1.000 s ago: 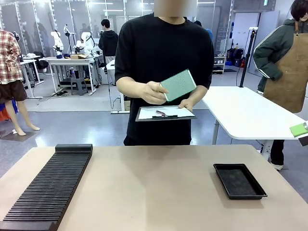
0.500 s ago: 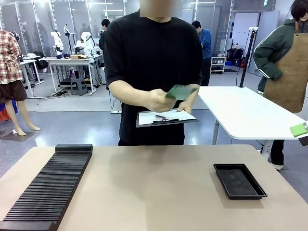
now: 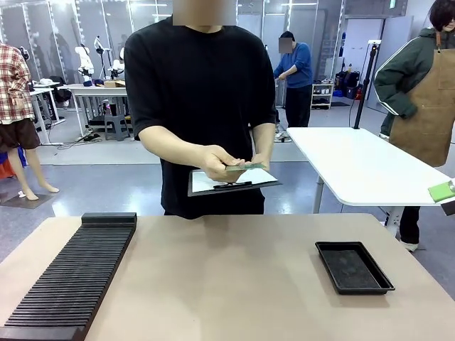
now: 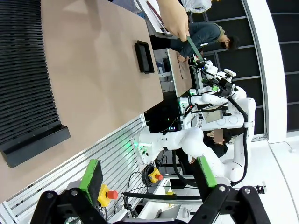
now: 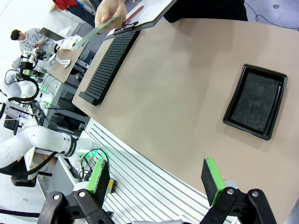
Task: Inspect the PCB.
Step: Pick up the Blank PCB that the human is holding.
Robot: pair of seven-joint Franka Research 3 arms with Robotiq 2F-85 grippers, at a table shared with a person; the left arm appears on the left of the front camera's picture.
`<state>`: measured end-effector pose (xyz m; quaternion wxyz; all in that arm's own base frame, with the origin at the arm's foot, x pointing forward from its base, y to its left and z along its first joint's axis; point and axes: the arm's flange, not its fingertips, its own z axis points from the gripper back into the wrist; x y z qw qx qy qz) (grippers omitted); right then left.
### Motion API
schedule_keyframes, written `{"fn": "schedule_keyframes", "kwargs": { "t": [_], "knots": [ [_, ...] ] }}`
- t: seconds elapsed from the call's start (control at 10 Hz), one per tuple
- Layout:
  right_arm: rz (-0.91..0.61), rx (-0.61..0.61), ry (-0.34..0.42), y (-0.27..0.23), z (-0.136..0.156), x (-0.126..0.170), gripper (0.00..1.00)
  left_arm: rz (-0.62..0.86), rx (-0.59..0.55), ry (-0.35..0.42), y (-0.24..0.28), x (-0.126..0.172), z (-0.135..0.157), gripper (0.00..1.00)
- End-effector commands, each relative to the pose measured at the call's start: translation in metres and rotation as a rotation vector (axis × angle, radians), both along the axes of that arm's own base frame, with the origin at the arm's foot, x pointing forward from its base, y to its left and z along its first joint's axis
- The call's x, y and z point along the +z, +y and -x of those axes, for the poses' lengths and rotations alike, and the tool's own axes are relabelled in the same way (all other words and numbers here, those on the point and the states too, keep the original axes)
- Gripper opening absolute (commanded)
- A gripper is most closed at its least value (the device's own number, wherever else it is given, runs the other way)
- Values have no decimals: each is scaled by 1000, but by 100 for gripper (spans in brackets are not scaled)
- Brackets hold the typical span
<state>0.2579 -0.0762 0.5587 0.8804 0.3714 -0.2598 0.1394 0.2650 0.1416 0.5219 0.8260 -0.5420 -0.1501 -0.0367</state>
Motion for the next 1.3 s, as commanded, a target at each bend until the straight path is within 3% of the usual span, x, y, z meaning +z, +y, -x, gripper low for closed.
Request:
{"fn": "schedule_keyframes", "kwargs": {
  "t": [0.0, 0.2, 0.5, 0.8, 1.2],
  "knots": [
    [-13, -54, 68, 1, -6, 5, 100, -1, -3, 0, 0, 1, -2, 100],
    [-144, -166, 254, 9, -17, 23, 100, -1, -3, 0, 0, 1, -2, 100],
    [-302, -194, 513, 53, -42, 32, 100, -1, -3, 0, 0, 1, -2, 100],
    [-422, -245, 634, 109, -70, 26, 100, -1, -3, 0, 0, 1, -2, 100],
    [-578, -153, 737, 172, -106, -4, 100, -1, -3, 0, 0, 1, -2, 100]
  ]
}}
